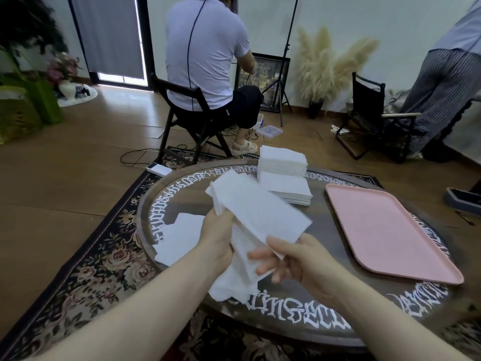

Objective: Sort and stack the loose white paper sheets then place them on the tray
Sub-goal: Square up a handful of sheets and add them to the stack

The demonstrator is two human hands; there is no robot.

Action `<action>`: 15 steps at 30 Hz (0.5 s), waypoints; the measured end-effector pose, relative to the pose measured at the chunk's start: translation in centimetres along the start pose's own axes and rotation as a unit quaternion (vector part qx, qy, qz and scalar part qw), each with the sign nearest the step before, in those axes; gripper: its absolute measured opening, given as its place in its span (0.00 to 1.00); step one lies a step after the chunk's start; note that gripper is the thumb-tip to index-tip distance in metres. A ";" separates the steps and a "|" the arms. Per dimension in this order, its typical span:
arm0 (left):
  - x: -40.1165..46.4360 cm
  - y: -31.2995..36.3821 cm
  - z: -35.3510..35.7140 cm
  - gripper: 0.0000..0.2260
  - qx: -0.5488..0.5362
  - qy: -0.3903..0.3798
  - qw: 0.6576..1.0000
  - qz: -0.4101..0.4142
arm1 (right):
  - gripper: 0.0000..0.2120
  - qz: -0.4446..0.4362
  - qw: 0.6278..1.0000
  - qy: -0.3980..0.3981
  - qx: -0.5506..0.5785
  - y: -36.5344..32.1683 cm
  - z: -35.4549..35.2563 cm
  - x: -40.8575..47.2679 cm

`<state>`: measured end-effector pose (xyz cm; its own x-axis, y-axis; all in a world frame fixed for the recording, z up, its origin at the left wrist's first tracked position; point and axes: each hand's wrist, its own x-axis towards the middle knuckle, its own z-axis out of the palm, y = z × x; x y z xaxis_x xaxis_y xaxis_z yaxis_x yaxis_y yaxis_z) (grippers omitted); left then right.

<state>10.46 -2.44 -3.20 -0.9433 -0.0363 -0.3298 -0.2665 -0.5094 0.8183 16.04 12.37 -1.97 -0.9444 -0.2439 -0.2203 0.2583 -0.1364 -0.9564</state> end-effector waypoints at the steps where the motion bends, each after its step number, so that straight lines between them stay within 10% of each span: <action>1: 0.0 0.2 0.2 0.10 -0.007 0.000 1.000 0.004 | 0.17 0.021 1.000 -0.005 -0.007 0.3 0.2 0.0; 8: -0.4 0.3 0.6 0.29 -0.089 -0.053 0.993 -0.060 | 0.20 0.018 1.000 0.021 -0.009 0.4 -0.5 -0.1; 15: 0.1 0.5 0.4 0.09 0.026 -0.050 0.998 0.038 | 0.24 0.020 0.999 0.023 0.029 -1.4 -1.2 -0.3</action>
<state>10.17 -2.33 -2.68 -0.9757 0.0145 -0.2184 -0.2002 -0.4632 0.8633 15.78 13.77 -0.83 -0.9412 -0.2052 -0.2683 0.3061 -0.1824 -0.9344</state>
